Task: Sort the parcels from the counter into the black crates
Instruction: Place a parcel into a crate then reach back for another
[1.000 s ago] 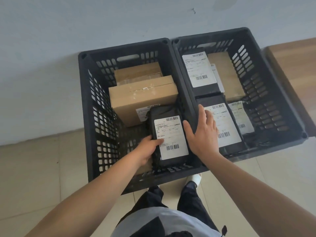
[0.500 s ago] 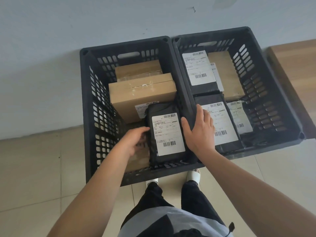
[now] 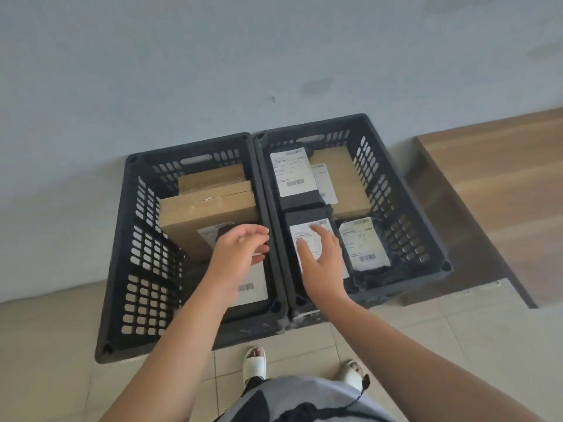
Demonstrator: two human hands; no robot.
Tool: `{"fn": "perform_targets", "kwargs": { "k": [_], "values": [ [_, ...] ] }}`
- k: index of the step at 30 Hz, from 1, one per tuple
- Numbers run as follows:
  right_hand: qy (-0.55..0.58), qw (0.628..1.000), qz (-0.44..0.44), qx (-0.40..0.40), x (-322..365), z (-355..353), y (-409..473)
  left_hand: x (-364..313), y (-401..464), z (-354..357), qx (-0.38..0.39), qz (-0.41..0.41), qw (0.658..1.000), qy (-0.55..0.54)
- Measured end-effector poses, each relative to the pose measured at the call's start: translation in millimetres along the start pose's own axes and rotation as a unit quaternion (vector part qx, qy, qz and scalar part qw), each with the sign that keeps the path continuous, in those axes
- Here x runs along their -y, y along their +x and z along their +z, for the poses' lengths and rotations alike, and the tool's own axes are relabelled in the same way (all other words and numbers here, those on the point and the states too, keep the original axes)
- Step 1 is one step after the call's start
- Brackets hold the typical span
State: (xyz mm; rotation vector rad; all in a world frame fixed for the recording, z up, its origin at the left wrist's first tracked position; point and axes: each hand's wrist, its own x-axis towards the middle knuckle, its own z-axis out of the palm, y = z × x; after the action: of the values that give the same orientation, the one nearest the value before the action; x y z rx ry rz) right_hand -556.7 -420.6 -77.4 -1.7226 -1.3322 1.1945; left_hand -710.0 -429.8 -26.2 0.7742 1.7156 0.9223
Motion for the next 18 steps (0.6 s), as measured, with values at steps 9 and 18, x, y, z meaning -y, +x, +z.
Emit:
{"fn": "perform_targets", "kwargs": {
  "k": [9,18],
  "values": [
    [0.235,0.944,0.098,-0.210,-69.9,-238.8,-19.2,-26.4,-45.4,210.4,0.176,0.034,0.982,0.052],
    [0.356,0.850,0.098,-0.376,-136.3,-418.9,-61.1,-38.6,-103.5,400.3,0.346,0.036,0.934,0.083]
  ]
}}
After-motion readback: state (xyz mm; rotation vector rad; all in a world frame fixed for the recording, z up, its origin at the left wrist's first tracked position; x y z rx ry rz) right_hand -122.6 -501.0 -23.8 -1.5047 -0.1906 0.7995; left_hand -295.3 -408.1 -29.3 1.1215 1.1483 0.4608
